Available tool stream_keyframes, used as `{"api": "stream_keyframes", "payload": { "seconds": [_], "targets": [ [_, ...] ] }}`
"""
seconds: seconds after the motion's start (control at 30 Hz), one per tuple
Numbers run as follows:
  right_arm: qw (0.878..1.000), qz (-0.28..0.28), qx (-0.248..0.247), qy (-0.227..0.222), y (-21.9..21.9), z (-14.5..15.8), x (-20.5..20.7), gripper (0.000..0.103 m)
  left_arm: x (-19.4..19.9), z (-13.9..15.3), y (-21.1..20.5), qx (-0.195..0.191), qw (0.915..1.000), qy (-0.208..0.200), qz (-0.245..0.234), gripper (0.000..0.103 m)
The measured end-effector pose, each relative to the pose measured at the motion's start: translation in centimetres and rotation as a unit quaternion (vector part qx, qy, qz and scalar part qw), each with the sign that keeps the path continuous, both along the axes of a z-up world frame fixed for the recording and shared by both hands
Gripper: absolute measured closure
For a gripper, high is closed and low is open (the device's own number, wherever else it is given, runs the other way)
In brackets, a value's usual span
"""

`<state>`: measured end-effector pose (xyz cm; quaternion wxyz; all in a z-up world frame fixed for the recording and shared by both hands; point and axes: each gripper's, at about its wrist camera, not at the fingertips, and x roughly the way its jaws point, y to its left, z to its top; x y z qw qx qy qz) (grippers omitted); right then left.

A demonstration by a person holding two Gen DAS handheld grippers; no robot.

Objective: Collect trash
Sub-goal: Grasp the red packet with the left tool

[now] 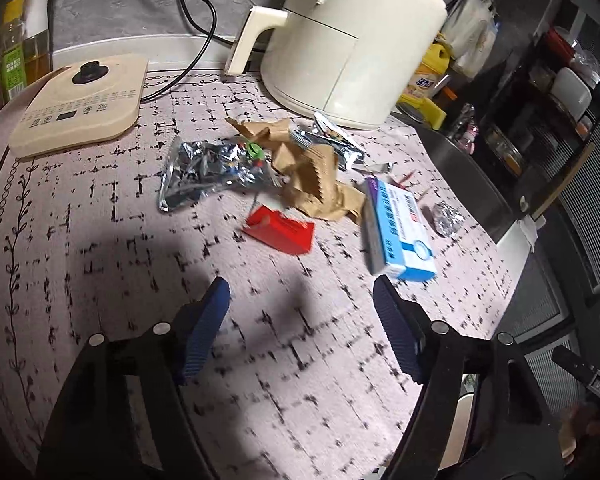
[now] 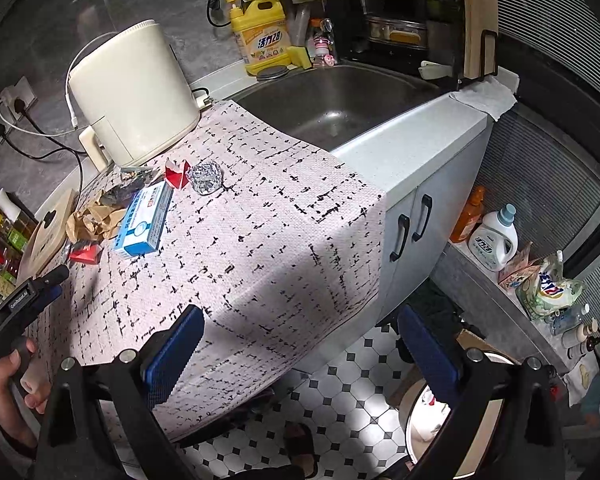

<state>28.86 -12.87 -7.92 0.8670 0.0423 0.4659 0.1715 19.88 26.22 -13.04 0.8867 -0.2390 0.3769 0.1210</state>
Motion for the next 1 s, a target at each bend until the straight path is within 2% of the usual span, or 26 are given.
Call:
{"api": "stream_keyframes", "payload": {
  "seconds": [0.3,0.4,0.43,0.47,0.5,0.7,0.87,1.0],
  "targets": [
    [0.999,-0.038,-0.004,0.007,1.0,-0.7,0.2,0.008,3.5,-1.1,2.6,-0.003,0.9998,0.008,-0.016,0.034],
    [0.999,-0.045,-0.007,0.009,1.0,-0.8,0.4,0.008,4.6,-1.7,3.0,-0.003,0.9996,0.017,-0.021,0.039],
    [0.999,-0.046,-0.008,0.008,1.1,-0.8,0.5,0.008,4.8,-2.0,3.1,-0.003,0.9996,0.020,-0.022,0.046],
    [0.999,-0.045,-0.011,0.008,1.3,-0.9,0.6,0.008,4.9,-2.2,3.1,-0.003,0.9995,0.023,-0.023,0.061],
    [0.999,-0.044,-0.012,0.009,1.4,-0.9,0.8,0.008,5.0,-2.4,3.2,-0.004,0.9994,0.025,-0.024,0.060],
    [1.000,-0.017,-0.015,0.007,3.2,-1.0,1.8,0.008,3.4,-2.0,3.3,-0.002,0.9999,0.004,-0.014,0.062],
    [1.000,0.026,-0.018,0.001,5.8,-1.0,3.3,0.008,0.4,-1.7,4.2,-0.007,0.9997,0.002,0.023,0.062],
    [0.998,0.065,-0.012,-0.011,8.6,-0.5,5.0,0.017,-2.5,-1.6,5.5,0.003,0.9980,0.011,0.061,0.062]
  ]
}}
